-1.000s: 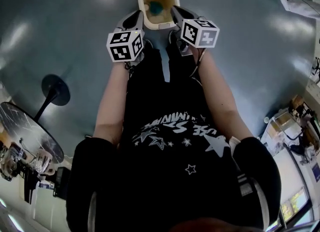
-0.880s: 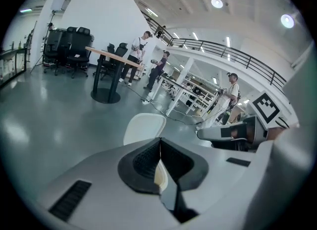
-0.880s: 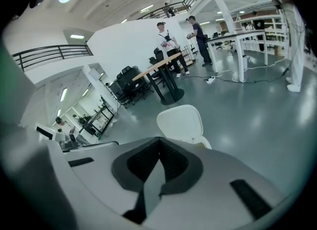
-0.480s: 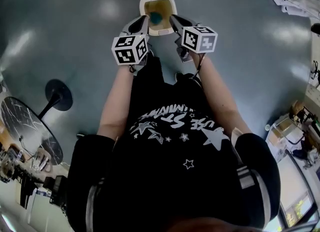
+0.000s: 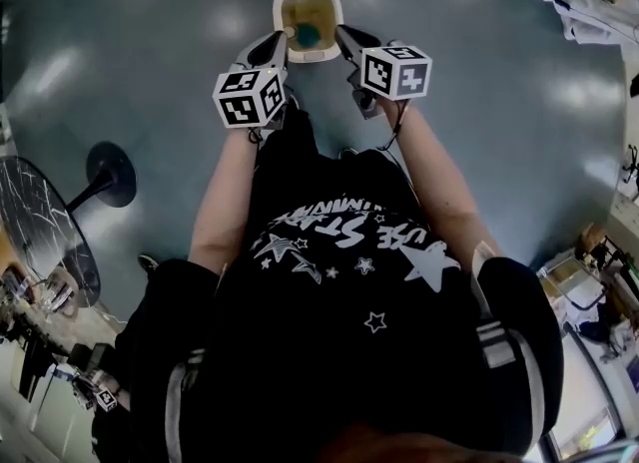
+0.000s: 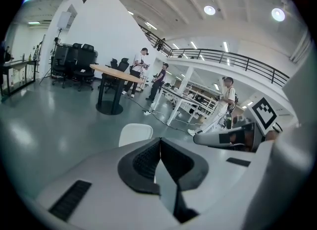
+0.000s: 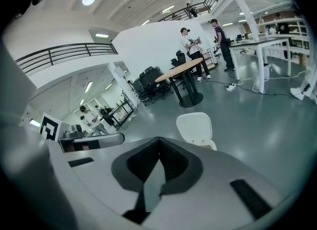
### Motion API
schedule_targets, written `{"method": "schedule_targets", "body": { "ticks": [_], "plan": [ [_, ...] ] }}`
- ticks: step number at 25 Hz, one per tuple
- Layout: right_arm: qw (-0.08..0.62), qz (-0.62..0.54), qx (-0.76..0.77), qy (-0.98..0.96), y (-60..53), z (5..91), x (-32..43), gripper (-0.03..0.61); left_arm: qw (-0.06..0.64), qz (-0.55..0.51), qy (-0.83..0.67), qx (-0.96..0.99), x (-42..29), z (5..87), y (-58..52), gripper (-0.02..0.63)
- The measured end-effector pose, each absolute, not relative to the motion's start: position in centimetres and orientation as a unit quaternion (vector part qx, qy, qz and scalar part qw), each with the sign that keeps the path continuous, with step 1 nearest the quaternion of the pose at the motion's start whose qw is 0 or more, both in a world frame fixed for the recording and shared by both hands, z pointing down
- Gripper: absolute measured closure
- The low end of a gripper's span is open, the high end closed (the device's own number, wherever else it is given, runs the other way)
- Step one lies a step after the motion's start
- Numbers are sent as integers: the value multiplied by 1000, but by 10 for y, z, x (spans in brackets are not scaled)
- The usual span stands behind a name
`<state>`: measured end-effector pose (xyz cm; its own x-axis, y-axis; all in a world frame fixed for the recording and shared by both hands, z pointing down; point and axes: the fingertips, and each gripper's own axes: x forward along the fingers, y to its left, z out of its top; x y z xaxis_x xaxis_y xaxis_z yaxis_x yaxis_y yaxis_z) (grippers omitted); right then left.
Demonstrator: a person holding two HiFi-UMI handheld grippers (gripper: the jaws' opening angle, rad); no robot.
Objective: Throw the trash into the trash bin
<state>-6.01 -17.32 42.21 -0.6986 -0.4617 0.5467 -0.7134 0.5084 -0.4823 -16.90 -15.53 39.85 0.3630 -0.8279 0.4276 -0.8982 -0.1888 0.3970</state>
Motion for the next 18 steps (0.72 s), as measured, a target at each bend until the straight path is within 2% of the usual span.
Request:
{"method": "schedule_targets", "body": {
  "ticks": [18],
  "plan": [
    [129,331,292,-888,-79,374,47,572,258,40,-601,756,-74,366,-45,603]
  ]
}}
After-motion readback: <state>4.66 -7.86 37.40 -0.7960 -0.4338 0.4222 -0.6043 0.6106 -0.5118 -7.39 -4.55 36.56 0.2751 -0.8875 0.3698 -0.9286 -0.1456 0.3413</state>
